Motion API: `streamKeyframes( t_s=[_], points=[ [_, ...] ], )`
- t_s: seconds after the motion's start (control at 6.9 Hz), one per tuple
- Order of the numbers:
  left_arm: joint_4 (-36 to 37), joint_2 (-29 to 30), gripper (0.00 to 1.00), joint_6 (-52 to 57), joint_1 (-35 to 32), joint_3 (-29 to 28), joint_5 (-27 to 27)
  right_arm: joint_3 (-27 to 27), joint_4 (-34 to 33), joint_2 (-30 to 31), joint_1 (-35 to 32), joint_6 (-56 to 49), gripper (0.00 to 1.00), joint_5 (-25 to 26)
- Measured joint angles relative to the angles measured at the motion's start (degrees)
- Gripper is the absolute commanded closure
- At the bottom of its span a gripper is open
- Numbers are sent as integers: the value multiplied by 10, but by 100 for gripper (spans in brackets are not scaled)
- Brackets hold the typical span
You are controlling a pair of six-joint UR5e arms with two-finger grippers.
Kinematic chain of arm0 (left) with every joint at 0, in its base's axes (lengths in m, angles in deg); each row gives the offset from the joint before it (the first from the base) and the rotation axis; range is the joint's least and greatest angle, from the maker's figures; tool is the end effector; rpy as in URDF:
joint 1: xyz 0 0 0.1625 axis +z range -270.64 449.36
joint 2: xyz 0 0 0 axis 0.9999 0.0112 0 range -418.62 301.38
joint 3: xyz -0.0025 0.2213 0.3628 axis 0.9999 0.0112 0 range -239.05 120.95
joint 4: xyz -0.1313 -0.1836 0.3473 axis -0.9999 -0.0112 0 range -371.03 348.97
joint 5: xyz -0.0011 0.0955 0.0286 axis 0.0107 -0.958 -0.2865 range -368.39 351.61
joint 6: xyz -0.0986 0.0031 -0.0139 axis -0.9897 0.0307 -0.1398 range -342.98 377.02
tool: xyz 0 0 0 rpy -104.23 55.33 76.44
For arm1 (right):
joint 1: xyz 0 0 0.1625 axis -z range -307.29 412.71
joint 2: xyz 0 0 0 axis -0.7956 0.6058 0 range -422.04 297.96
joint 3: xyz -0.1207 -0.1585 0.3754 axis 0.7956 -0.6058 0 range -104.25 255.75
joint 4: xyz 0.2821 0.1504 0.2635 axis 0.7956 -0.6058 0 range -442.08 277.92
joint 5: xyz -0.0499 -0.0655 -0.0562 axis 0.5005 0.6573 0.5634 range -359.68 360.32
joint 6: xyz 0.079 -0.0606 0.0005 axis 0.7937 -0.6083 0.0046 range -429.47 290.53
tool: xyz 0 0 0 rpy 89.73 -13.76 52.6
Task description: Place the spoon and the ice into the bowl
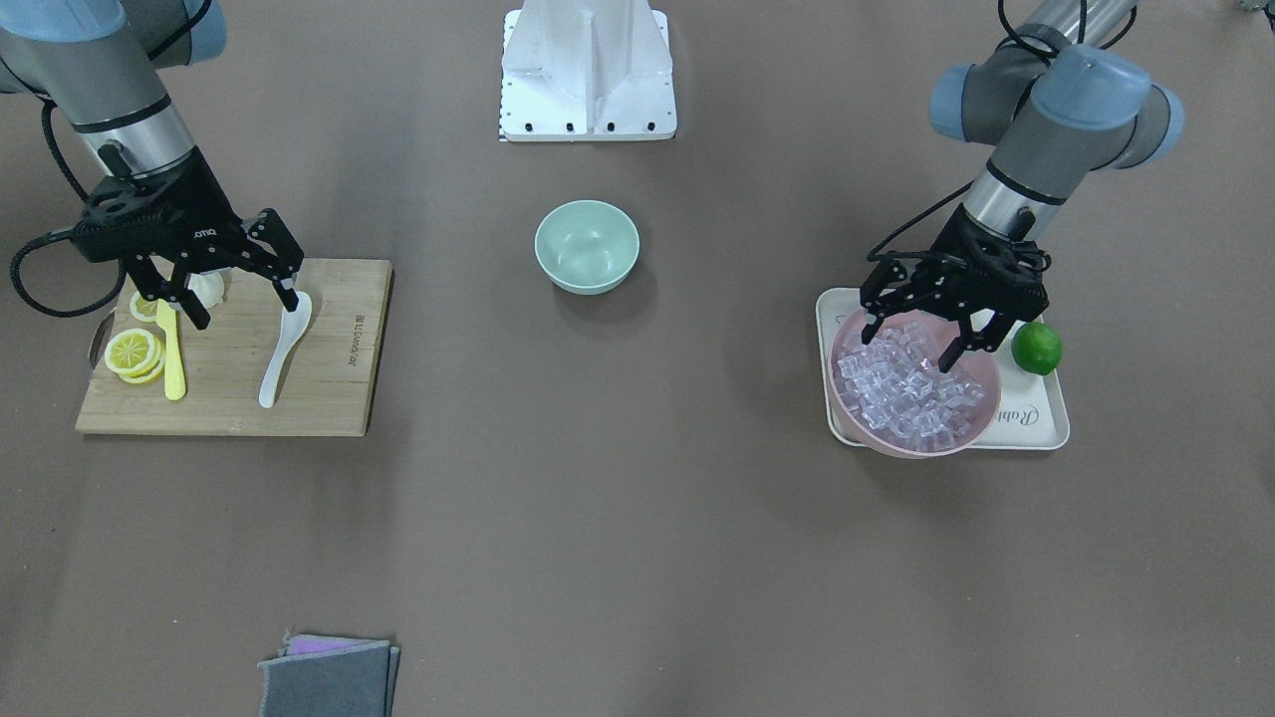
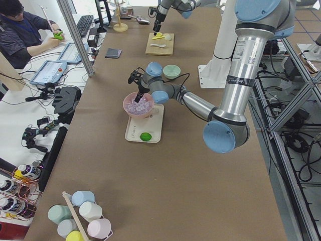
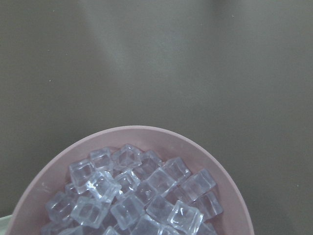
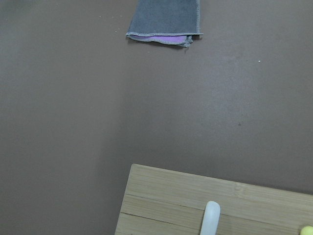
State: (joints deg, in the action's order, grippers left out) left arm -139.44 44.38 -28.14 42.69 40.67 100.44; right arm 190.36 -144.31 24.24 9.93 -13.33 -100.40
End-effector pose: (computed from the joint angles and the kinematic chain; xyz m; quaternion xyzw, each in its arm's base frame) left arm 0.3298 -0.4972 0.3833 0.2611 0.4510 0.0696 0.8506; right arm -0.2961 -0.4303 0.3723 0.2257 -0.4184 0.0246 0.8794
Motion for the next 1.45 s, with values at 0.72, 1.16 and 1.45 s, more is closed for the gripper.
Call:
streamKeyframes(
  t_s=[0.72, 1.16, 1.45],
  points=[
    [0, 12, 15, 2, 24, -29, -30, 0, 0, -1, 4, 1, 0, 8],
    [1, 28, 22, 2, 26, -40, -30, -1, 0, -1, 5, 1, 0, 10],
    [1, 31, 22, 2, 26, -43, -30, -1, 0, -1, 6, 1, 0, 10]
  ],
)
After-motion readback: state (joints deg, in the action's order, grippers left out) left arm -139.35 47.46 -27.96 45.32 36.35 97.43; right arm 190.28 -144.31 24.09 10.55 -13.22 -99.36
